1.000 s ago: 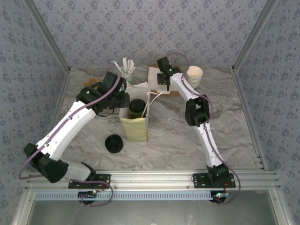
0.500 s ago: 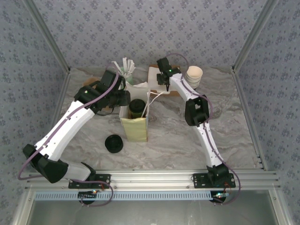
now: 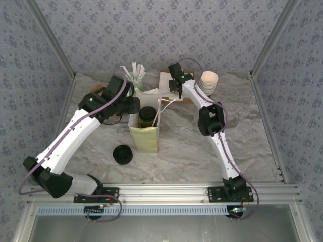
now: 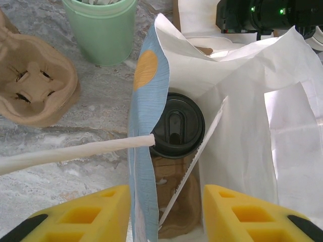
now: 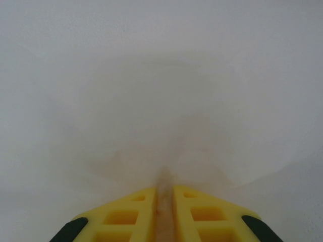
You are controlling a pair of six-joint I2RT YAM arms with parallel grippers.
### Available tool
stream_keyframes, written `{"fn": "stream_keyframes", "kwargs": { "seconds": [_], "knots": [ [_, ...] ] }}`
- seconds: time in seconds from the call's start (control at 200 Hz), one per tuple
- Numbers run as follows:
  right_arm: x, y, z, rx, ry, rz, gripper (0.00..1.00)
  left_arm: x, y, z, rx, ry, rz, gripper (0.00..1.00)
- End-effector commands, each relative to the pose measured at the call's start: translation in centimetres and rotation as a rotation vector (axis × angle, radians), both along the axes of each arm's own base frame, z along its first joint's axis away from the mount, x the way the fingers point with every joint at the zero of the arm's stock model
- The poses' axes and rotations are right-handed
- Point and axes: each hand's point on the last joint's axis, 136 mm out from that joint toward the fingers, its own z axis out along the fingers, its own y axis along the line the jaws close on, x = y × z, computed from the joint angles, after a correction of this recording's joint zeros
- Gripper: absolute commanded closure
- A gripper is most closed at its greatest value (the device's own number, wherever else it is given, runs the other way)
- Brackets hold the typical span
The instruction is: Pack the takeout coffee
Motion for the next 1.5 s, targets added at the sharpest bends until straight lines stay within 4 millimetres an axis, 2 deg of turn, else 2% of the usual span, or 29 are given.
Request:
{"fn": "stream_keyframes", "kwargs": {
  "seconds": [0.0,0.235,0.56,0.73,0.999,1.224,1.349,1.499],
  "knots": [
    [0.1,0.5,4.9,0.014,-0.07,0.012,0.85,-0.4,0.2,1.2,-0.016,-0.026,-0.014,0.57],
    [-0.4,0.6,9.2,0.023,-0.122,0.034,0.97,-0.5,0.2,1.1,-0.019,-0.026,-0.019,0.55],
    [-1.5,0.4,14.5,0.037,-0.183,0.055,0.97,-0.5,0.1,1.1,-0.024,-0.029,-0.023,0.54],
    [-2.9,0.5,19.3,0.067,-0.236,0.08,1.0,-0.6,0.2,1.3,-0.026,-0.04,-0.023,0.54],
    [-8.2,1.0,30.1,0.153,-0.363,0.159,1.0,-0.4,0.6,1.8,-0.029,-0.064,-0.013,0.52],
    [-14.6,1.6,39.5,0.302,-0.485,0.258,1.0,-0.4,1.1,2.5,-0.05,-0.093,-0.006,0.51],
    [-17.9,2.1,43.9,0.416,-0.547,0.316,1.0,-0.6,1.0,3.3,-0.081,-0.118,-0.024,0.49],
    [-21.2,3.5,47.6,0.552,-0.59,0.396,1.0,-1.2,-0.1,5.5,-0.14,-0.194,-0.112,0.45]
  ]
}}
